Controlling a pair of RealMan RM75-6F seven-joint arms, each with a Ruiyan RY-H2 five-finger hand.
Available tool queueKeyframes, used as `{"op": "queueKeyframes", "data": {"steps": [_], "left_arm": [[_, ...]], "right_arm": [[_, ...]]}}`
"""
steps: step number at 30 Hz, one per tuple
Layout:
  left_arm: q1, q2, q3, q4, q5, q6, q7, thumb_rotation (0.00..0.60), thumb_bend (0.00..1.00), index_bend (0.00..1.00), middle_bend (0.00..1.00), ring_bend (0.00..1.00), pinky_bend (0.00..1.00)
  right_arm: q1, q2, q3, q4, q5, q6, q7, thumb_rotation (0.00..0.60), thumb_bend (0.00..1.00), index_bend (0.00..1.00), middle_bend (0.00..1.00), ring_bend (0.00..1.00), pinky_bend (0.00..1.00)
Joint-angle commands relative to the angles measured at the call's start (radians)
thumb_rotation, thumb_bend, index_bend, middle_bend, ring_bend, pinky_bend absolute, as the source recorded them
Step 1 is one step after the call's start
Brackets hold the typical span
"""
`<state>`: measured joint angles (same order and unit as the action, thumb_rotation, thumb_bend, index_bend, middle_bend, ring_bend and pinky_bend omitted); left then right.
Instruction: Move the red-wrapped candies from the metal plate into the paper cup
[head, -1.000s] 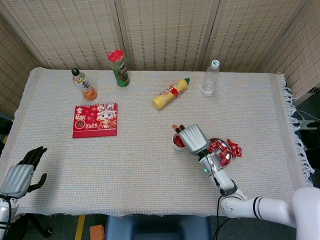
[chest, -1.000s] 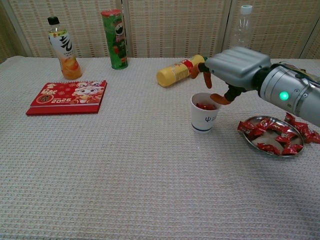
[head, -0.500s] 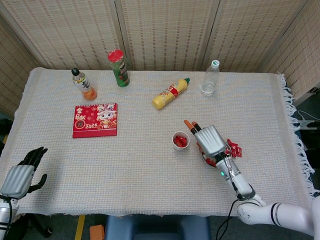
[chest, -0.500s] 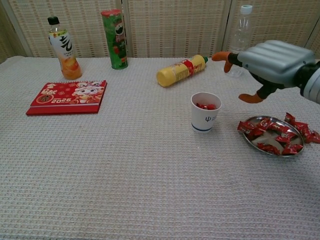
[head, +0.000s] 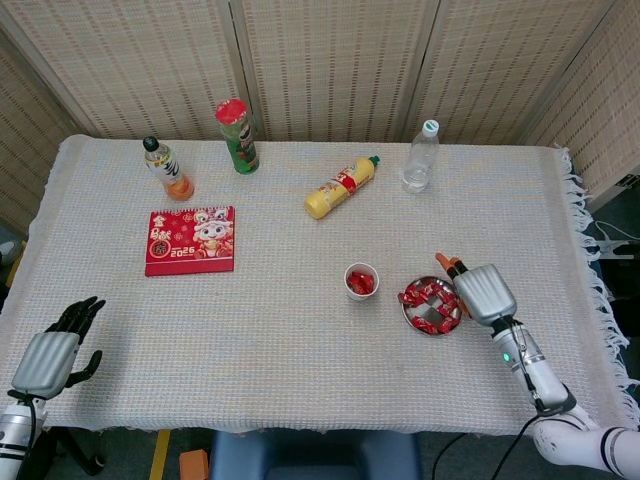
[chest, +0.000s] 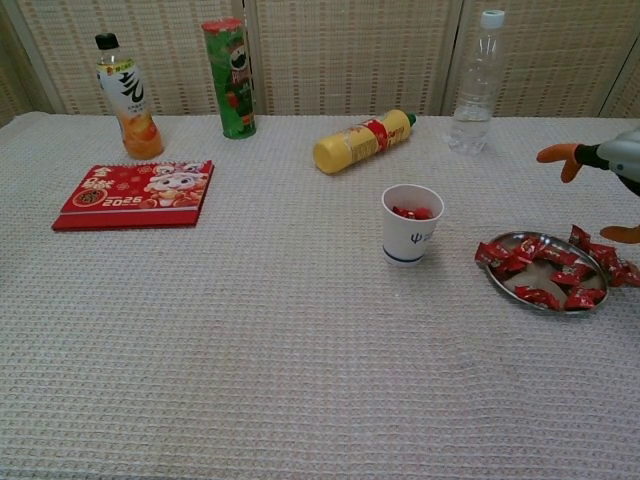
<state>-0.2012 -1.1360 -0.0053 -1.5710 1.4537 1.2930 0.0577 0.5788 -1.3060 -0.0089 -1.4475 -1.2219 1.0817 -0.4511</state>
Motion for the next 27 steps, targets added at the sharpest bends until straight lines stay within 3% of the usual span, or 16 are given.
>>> {"op": "queueKeyframes", "data": {"steps": [1,3,6,16,21,27], "left_arm": [[-0.001,-0.002,-0.001,-0.001,-0.003,-0.002,0.004,0.6,0.44,0.0,0.0,0.06,0.35],[-0.001,-0.003,0.0,-0.001,-0.004,-0.002,0.008,0.6,0.44,0.0,0.0,0.06,0.35],[-0.002,-0.006,0.0,-0.001,-0.006,-0.004,0.014,0.6,0.44,0.0,0.0,0.06,0.35],[-0.006,-0.012,0.0,-0.002,-0.014,-0.013,0.027,0.6,0.44,0.0,0.0,0.06,0.35],[-0.008,-0.013,0.0,-0.001,-0.017,-0.019,0.03,0.6,0.44,0.0,0.0,0.06,0.35],[-0.01,-0.013,0.001,0.0,-0.019,-0.023,0.03,0.6,0.44,0.0,0.0,0.06,0.35]], "right_arm": [[-0.003,0.027,-0.003,0.005,0.01,-0.039,0.02,0.6,0.2,0.11,0.78,0.83,1.0],[0.001,0.053,-0.007,-0.004,0.028,-0.078,0.016,0.6,0.2,0.14,0.95,0.92,1.0],[0.003,0.078,-0.011,-0.013,0.052,-0.117,0.007,0.6,0.2,0.16,1.0,0.97,1.0],[0.003,0.089,-0.022,0.016,0.119,-0.222,0.02,0.6,0.2,0.26,1.0,1.0,1.0],[-0.016,0.043,-0.022,0.07,0.068,-0.194,0.061,0.6,0.2,0.35,1.0,1.0,1.0],[-0.036,-0.018,-0.022,0.144,0.003,-0.157,0.102,0.6,0.2,0.37,1.0,1.0,1.0]]}}
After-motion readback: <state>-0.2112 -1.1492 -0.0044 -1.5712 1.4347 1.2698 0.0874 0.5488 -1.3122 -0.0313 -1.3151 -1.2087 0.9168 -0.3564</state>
